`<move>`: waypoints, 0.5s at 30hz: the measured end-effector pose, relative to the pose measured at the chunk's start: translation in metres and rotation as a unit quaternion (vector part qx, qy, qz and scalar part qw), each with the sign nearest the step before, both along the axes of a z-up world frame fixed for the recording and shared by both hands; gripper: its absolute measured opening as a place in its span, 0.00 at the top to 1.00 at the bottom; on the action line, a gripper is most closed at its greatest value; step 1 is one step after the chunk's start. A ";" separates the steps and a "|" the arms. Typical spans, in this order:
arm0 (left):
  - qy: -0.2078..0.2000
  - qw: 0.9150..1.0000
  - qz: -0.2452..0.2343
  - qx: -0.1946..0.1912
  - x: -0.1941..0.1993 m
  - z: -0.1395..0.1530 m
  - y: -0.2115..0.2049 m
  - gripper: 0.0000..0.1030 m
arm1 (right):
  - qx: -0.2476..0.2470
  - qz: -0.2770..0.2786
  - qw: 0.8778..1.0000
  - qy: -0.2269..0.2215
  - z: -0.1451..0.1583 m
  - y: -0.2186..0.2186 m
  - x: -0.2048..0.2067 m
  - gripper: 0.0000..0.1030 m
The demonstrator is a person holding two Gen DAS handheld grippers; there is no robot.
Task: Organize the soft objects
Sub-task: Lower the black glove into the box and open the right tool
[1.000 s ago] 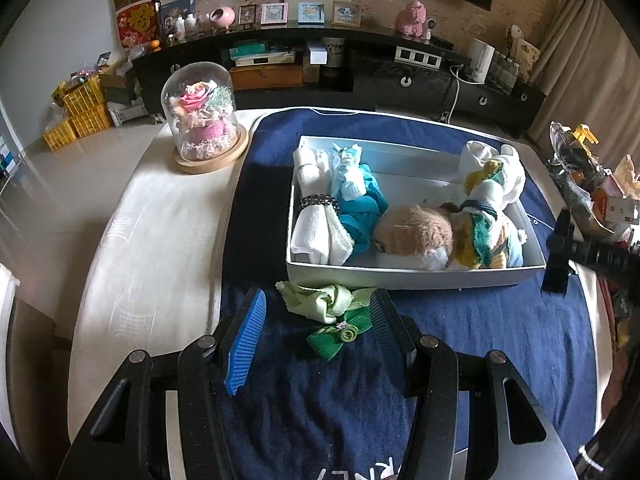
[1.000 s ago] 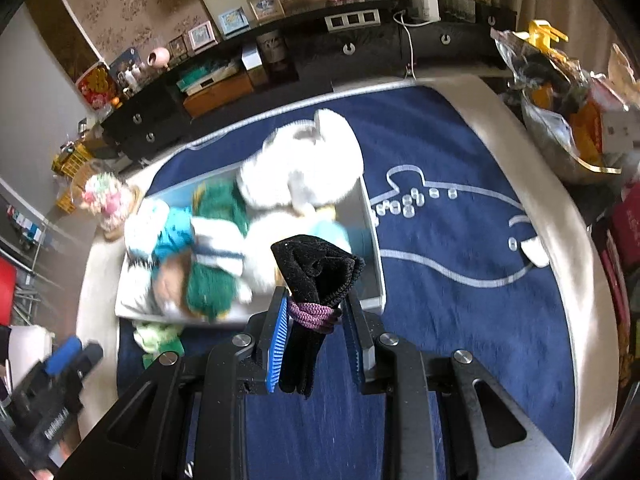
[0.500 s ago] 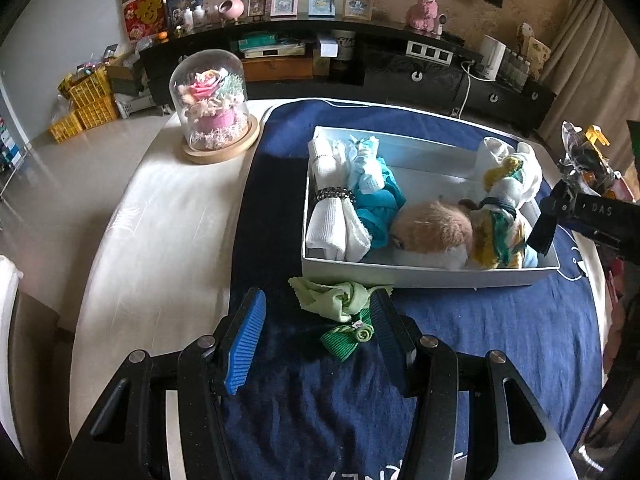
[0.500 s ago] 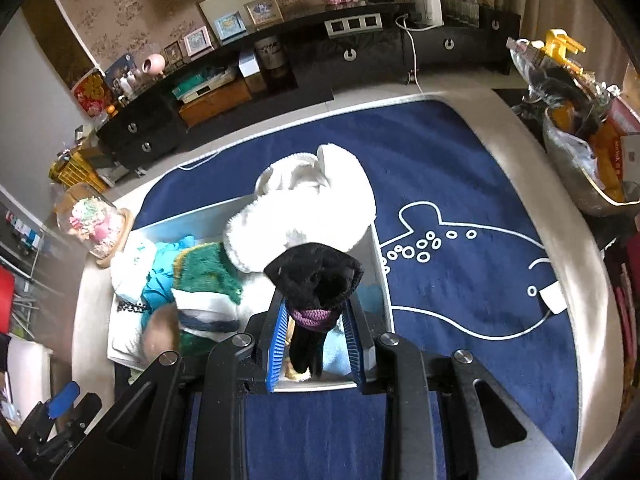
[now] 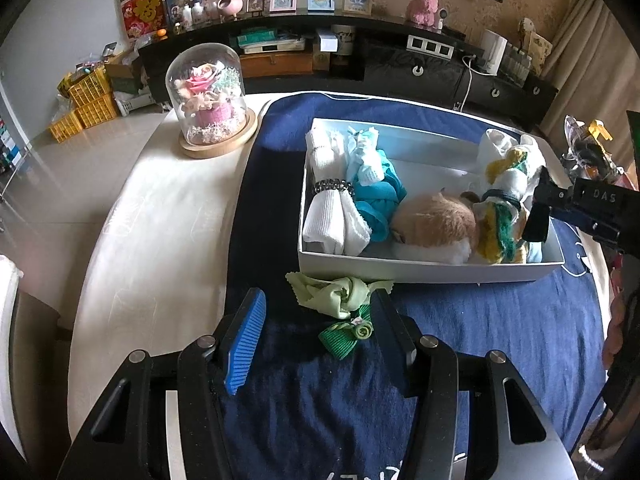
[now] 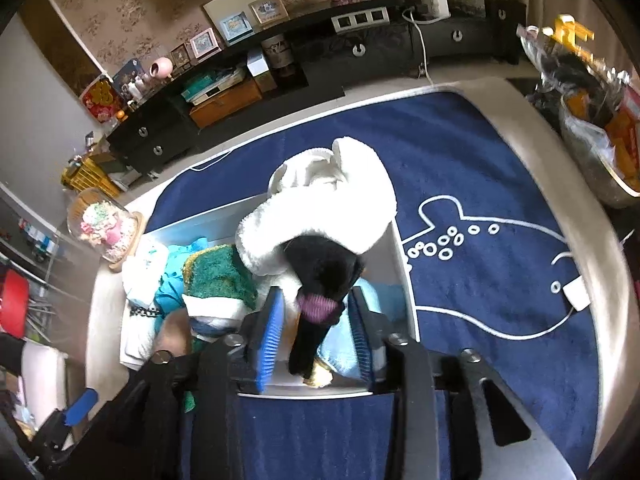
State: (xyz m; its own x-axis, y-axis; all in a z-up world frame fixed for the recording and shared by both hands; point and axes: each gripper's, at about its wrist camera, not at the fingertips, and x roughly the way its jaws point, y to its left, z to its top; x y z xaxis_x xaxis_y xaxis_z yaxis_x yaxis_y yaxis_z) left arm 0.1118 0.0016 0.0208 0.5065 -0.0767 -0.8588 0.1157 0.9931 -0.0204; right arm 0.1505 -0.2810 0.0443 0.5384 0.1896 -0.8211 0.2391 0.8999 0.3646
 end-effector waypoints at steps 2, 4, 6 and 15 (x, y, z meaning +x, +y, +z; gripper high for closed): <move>0.002 1.000 0.002 -0.001 0.001 -0.001 0.001 0.48 | 0.009 -0.006 1.000 0.000 -0.001 -0.003 -0.001 0.00; 0.004 1.000 0.004 -0.002 0.001 -0.002 0.002 0.48 | 0.019 -0.012 1.000 -0.001 -0.001 -0.005 -0.002 0.00; 0.004 1.000 0.006 -0.002 0.002 -0.002 0.002 0.48 | 0.027 -0.019 0.999 -0.008 0.000 -0.008 -0.004 0.00; 0.008 1.000 0.006 -0.004 0.002 -0.004 0.003 0.48 | 0.052 -0.017 0.998 -0.039 0.011 -0.015 -0.011 0.00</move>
State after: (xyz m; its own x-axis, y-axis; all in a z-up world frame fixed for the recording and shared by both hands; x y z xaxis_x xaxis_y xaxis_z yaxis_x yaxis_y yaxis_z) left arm 0.1142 0.0049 0.0172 0.4937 -0.0781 -0.8661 0.1035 0.9942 -0.0307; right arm 0.1399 -0.2962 0.0555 0.6076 0.2524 -0.7530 0.2366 0.8476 0.4750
